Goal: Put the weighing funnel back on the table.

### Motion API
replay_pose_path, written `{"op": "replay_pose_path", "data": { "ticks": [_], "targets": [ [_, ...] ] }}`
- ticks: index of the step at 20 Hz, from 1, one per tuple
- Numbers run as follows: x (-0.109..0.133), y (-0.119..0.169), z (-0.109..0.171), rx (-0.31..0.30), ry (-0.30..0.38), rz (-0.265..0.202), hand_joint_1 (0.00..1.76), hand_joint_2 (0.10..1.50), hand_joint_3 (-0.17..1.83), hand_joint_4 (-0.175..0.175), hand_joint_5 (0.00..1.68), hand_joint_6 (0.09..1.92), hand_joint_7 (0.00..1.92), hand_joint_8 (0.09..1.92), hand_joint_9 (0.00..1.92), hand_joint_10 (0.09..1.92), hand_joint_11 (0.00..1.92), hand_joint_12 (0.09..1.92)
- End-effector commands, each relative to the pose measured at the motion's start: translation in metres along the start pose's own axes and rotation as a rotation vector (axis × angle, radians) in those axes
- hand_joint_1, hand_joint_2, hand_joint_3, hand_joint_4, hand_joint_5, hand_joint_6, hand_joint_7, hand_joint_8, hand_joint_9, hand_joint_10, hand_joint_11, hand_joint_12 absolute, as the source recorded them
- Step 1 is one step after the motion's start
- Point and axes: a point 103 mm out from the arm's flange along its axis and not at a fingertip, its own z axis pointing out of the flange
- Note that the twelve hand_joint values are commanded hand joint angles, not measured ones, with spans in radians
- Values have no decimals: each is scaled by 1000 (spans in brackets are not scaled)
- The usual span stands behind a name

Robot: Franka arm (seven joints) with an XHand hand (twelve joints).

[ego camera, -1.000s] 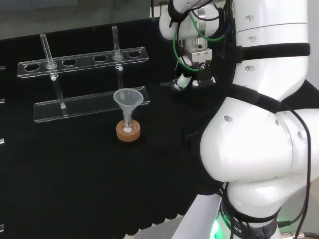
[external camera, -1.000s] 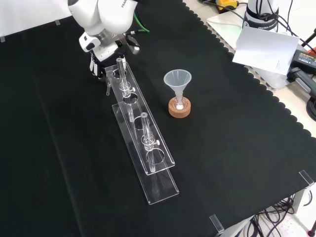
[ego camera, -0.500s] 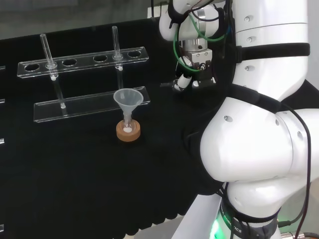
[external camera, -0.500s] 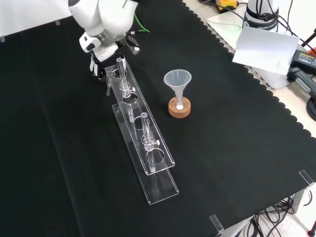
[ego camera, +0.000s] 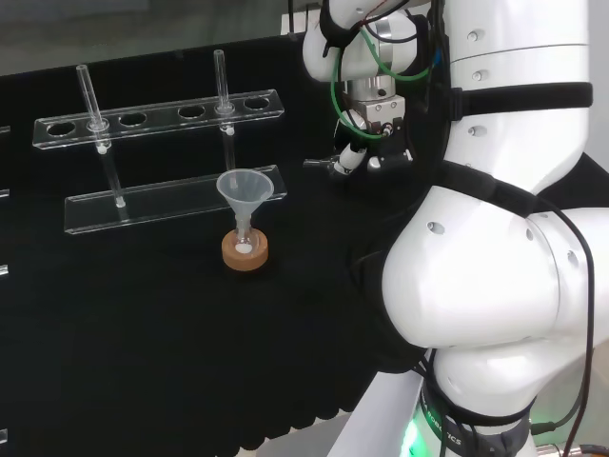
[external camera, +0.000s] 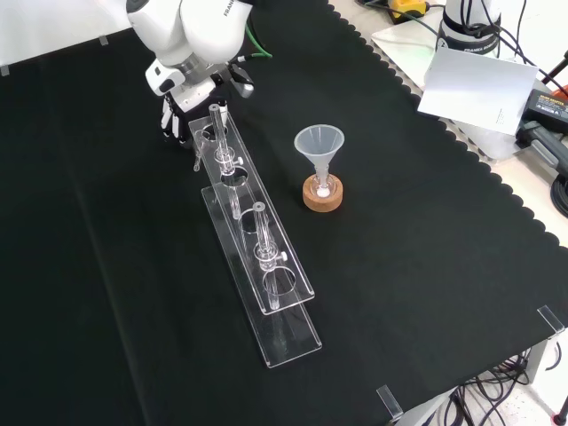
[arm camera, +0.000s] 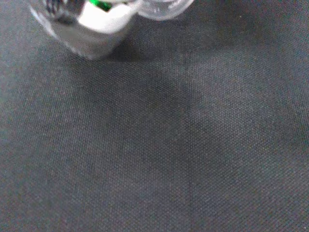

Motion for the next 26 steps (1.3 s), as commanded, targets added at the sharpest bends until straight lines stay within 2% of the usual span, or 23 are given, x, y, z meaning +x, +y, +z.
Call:
{"op": "replay_pose_path", "data": {
  "ticks": [1,6,10,17,26],
  "targets": [
    [3,-6,-1,4,-18,-20,869,850,149,46,803,595,464,664,966,87,636,1156],
    [6,-17,-6,2,-23,-18,820,801,179,15,529,532,380,652,876,87,494,1238],
    [14,-32,-11,-7,-25,-30,774,757,206,5,408,408,296,646,803,87,393,1292],
    [21,-64,-36,-76,-26,-22,747,727,222,3,400,301,259,646,765,87,339,1319],
    [30,-108,-60,-111,-28,9,746,730,232,0,427,286,302,655,789,87,346,1315]
  ]
}}
